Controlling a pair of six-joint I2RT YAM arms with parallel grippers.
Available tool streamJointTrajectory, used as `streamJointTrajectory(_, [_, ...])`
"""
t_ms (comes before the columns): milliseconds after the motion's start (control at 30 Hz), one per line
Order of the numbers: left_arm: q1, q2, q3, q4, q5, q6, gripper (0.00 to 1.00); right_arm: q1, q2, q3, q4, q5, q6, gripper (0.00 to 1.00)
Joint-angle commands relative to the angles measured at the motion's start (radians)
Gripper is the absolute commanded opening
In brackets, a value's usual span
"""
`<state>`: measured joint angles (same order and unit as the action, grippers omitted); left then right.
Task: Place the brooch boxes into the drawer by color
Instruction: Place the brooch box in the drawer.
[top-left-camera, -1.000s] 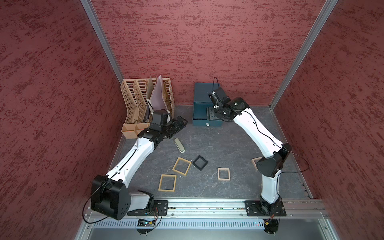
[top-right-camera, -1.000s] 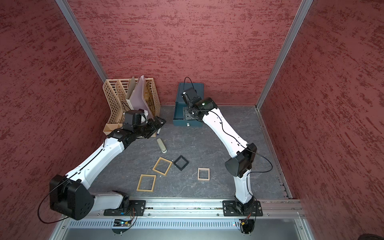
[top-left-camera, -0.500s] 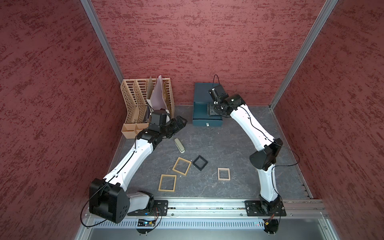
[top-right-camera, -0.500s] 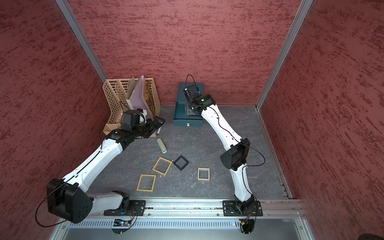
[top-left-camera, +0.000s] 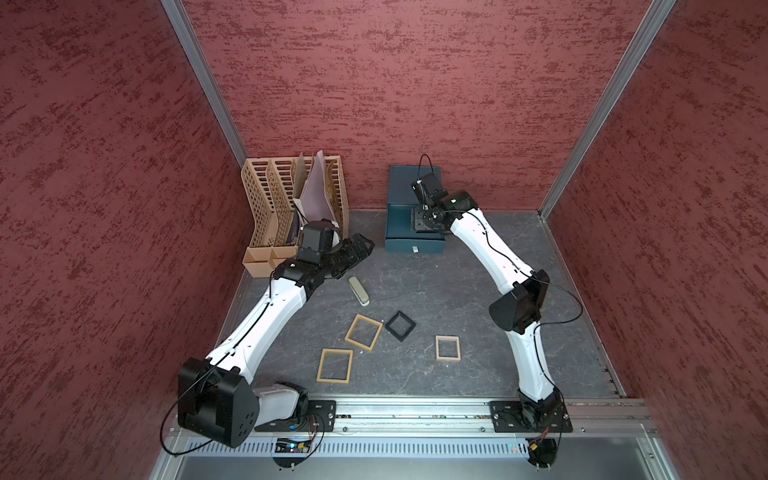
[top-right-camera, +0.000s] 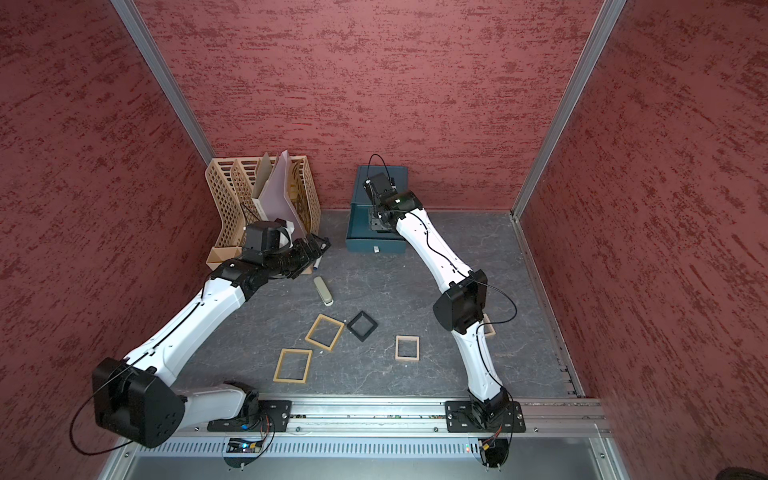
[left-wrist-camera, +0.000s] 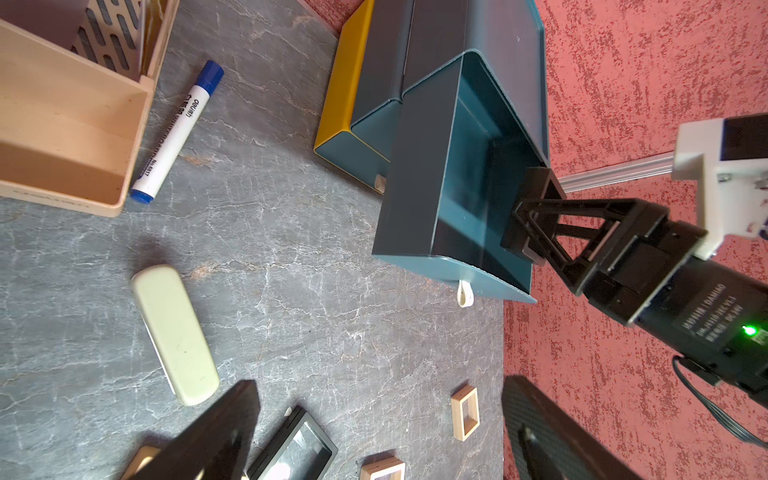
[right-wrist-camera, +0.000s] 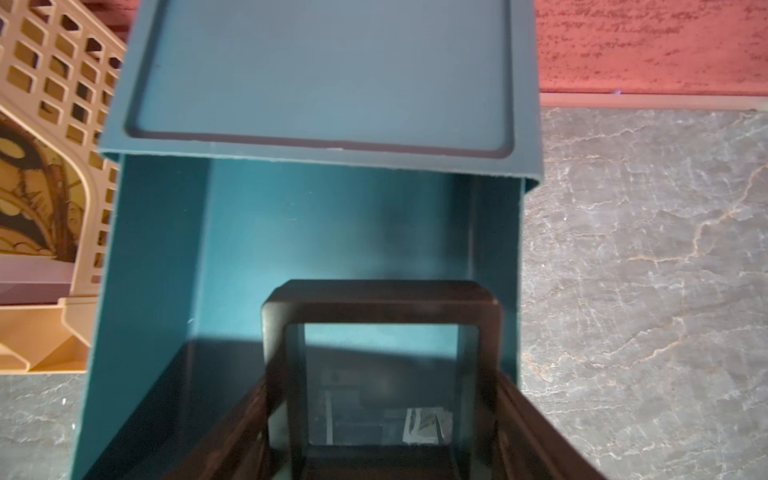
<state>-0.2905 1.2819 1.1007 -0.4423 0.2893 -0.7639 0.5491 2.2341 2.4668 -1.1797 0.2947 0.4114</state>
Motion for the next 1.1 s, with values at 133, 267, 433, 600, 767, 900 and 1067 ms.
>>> streamJointTrajectory(133, [-0.004, -0.018, 0.016, -0.004, 0.001, 0.023, 0.96, -0.006, 0.028, 0.035, -0.007, 0.034, 0.027, 0.49])
streamJointTrajectory(267, [-0.004, -0.017, 0.020, -0.006, 0.003, 0.022, 0.95, -0.011, 0.037, 0.038, -0.006, 0.032, 0.030, 0.49])
streamJointTrajectory(433, [-0.003, -0.016, 0.020, -0.004, 0.002, 0.022, 0.96, -0.014, 0.049, 0.035, -0.014, 0.032, 0.041, 0.49])
streamJointTrajectory(600, [-0.004, -0.015, 0.019, -0.001, 0.004, 0.023, 0.96, -0.016, 0.055, 0.036, -0.018, 0.032, 0.047, 0.49])
streamJointTrajectory(767, [-0.004, -0.013, 0.015, 0.004, 0.004, 0.020, 0.96, -0.015, 0.058, 0.035, -0.029, 0.031, 0.053, 0.49])
streamJointTrajectory(900, [-0.003, -0.010, 0.016, 0.010, 0.005, 0.020, 0.95, -0.015, 0.053, 0.035, -0.036, 0.031, 0.058, 0.49])
streamJointTrajectory(1067, [-0.004, -0.009, 0.013, 0.014, 0.007, 0.016, 0.96, -0.015, 0.038, 0.034, -0.047, 0.029, 0.056, 0.50])
